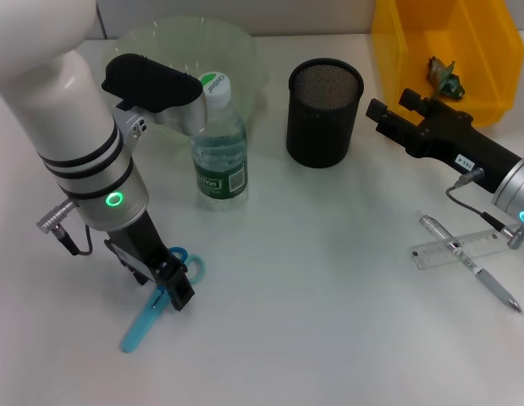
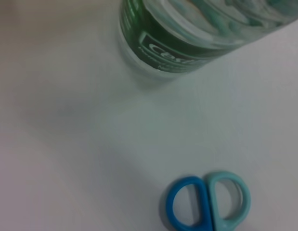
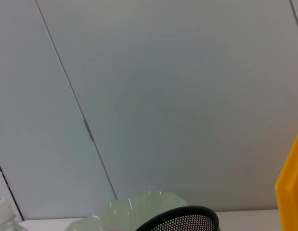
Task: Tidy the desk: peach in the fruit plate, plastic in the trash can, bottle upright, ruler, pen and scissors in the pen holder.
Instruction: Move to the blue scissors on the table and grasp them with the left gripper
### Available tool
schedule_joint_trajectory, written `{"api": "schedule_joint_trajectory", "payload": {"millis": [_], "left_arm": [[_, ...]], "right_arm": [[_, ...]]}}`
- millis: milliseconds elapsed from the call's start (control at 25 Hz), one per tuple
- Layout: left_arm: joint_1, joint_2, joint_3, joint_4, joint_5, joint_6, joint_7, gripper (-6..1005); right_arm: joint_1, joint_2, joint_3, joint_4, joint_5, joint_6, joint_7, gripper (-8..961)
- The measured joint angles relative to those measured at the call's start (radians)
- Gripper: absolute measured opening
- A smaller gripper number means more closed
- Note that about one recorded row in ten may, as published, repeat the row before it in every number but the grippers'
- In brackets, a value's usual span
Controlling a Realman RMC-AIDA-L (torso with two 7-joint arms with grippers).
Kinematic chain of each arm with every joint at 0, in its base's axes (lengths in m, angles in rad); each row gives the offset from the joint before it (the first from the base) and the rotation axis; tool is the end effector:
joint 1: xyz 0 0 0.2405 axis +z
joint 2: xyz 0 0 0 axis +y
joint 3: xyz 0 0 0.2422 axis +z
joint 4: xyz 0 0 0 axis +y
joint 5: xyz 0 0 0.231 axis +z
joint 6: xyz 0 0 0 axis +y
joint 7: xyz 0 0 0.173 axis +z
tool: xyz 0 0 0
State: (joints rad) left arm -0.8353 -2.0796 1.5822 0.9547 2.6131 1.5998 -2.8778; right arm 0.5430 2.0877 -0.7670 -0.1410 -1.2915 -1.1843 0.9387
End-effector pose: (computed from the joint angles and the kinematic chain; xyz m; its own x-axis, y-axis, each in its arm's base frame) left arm -0.1890 0.3536 -0.0776 0.4338 0.7826 -0.4464 0.6423 -0.6161 -0.4559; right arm 0.2868 0.3718 -0.0606 0.5258 -0.2850 -0.8014 -0.7715 -0.5565 -0.3084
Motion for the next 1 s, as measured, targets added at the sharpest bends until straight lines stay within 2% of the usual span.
{"api": "schedule_joint_trajectory", "payload": {"millis": [280, 440, 1000], "left_arm": [[-0.004, 0.001, 0.014, -0.002, 0.002, -0.002, 0.000, 618], [-0.006, 0.000, 0.015, -0.003, 0.002, -0.001, 0.000, 552], [-0.015, -0.002, 0.018, -0.005, -0.010, -0.002, 0.000, 543]], "right_arm": [[0.000, 0.000, 0.000, 0.000, 0.000, 0.000, 0.000, 722], [0.000, 0.000, 0.000, 0.000, 0.001, 0.000, 0.000, 722], [0.005, 0.000, 0.000, 0.000, 0.003, 0.013, 0.000, 722]]}}
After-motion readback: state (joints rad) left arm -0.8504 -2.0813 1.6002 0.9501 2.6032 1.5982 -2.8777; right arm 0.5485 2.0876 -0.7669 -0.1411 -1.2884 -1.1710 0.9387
